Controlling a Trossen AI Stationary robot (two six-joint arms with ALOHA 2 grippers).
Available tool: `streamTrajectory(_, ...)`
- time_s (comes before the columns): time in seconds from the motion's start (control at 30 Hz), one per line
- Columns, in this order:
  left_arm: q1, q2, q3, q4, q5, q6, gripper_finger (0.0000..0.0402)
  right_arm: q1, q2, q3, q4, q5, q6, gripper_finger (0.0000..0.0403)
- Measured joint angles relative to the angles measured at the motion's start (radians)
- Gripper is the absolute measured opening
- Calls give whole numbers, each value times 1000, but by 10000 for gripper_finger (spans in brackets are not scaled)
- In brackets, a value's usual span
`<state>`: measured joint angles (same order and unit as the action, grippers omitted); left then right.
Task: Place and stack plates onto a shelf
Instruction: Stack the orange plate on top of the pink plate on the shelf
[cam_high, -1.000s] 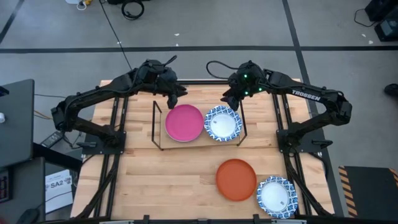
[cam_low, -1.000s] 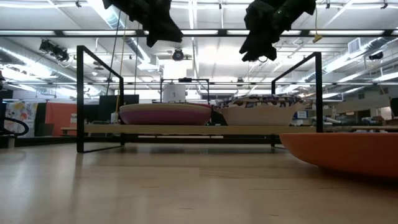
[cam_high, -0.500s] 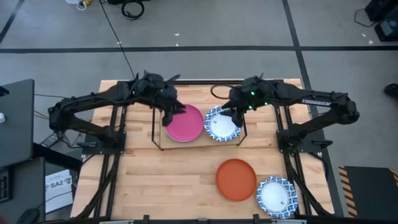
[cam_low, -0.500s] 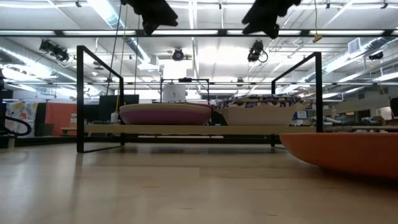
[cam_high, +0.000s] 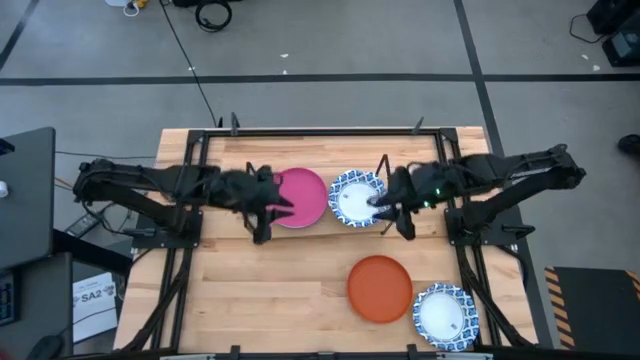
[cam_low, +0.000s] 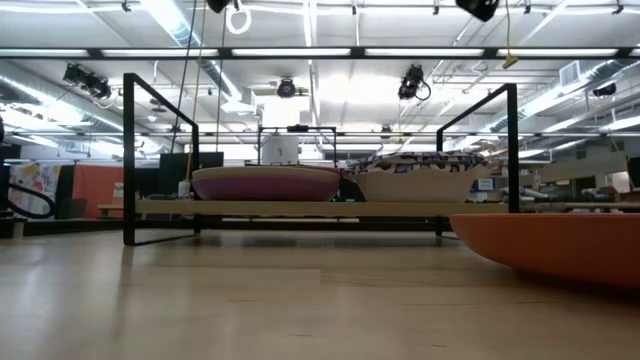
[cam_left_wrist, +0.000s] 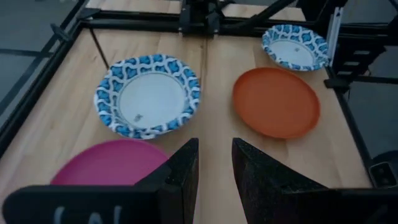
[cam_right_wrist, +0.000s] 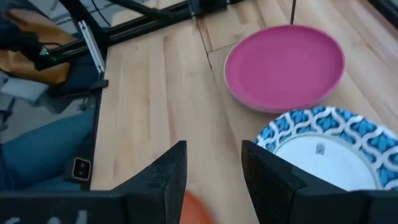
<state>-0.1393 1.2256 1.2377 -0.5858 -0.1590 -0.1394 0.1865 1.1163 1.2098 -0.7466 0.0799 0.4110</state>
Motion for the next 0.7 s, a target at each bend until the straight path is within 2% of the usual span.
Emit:
streamTrajectory(0.13, -106, 5, 0, -32, -99, -68, 103, 131, 10, -6, -45, 88, 90, 158)
streamTrajectory(0.43, -298, 20, -1, -49, -346, -249, 103, 346, 23, -72, -78, 164, 252, 158)
streamTrajectory(0.7, -370, 45, -2, -33, -412, -323, 103, 445, 23, -185, -80, 163, 456, 158)
